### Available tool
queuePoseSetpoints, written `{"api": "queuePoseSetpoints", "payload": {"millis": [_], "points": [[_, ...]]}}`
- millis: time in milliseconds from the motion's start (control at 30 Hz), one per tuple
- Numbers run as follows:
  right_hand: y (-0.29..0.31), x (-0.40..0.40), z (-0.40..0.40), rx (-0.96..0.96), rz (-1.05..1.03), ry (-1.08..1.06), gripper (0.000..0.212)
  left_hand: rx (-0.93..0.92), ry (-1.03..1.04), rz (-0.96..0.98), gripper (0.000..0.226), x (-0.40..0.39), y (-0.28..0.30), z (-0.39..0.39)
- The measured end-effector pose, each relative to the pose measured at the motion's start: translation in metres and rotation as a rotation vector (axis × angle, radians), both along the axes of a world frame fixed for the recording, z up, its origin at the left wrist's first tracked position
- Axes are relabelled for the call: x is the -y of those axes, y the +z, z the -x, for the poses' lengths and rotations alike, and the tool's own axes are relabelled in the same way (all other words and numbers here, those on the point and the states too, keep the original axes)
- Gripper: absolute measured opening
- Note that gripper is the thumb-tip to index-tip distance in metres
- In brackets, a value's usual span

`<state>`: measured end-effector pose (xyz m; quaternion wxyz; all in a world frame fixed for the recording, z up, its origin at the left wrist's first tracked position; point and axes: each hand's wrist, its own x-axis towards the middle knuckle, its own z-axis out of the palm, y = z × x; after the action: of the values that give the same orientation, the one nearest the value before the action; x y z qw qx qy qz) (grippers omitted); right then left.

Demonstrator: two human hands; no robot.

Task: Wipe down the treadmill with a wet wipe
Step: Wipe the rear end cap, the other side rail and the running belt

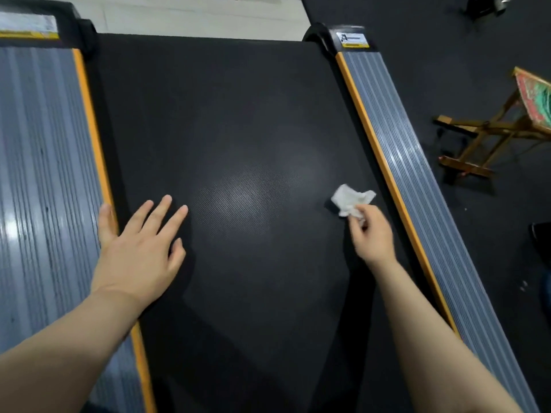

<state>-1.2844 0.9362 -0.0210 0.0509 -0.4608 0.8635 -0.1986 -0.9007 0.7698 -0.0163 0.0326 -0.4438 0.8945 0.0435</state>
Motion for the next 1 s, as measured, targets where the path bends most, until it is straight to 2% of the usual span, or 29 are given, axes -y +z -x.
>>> {"api": "queuePoseSetpoints", "payload": {"millis": [167,267,300,333,433,467,500,533,600,633,667,733,833,1000], "points": [[0.009,-0.015,0.033,-0.1,-0.177,-0.479,0.024,-0.018,0.005,0.003,0.053,0.001,0.0,0.001],[0.006,0.013,0.003,-0.041,-0.083,-0.767,0.027,-0.003,-0.001,-0.012,0.057,0.001,-0.001,0.001],[0.002,0.023,-0.016,-0.049,-0.028,-0.732,0.029,-0.01,-0.001,-0.012,0.057,0.001,-0.001,0.001],[-0.002,0.031,-0.038,-0.063,0.025,-0.602,0.028,-0.02,0.002,-0.011,0.056,0.001,0.0,0.001],[-0.006,0.019,-0.092,-0.008,-0.038,0.073,0.013,-0.041,0.011,-0.025,0.05,0.0,0.001,0.0],[-0.005,0.008,-0.086,-0.027,-0.074,0.19,0.014,-0.045,0.014,-0.027,0.05,0.0,0.001,0.0],[-0.004,-0.005,-0.072,-0.066,-0.074,0.179,0.019,-0.045,0.015,-0.022,0.049,0.001,0.001,0.0],[-0.001,-0.017,-0.056,-0.105,-0.053,0.037,0.024,-0.044,0.013,-0.018,0.05,0.001,0.002,0.0],[0.01,-0.037,-0.023,-0.115,-0.037,-0.416,0.027,-0.048,0.012,-0.021,0.054,0.001,0.001,0.0],[0.015,-0.042,-0.011,-0.09,-0.097,-0.631,0.025,-0.056,0.011,-0.024,0.054,0.001,0.002,-0.001],[0.019,-0.042,-0.006,-0.062,-0.174,-0.774,0.023,-0.061,0.013,-0.03,0.052,0.0,0.002,0.0],[0.023,-0.031,-0.013,-0.043,-0.22,-0.837,0.02,-0.076,0.017,-0.042,0.048,-0.002,0.004,0.002],[0.014,0.009,-0.047,0.01,-0.075,-0.648,0.017,-0.106,0.003,-0.051,0.054,0.002,0.009,-0.003],[-0.006,0.099,-0.199,0.071,0.022,-0.015,0.01,-0.211,0.003,-0.122,0.058,0.048,0.016,-0.036]]}}
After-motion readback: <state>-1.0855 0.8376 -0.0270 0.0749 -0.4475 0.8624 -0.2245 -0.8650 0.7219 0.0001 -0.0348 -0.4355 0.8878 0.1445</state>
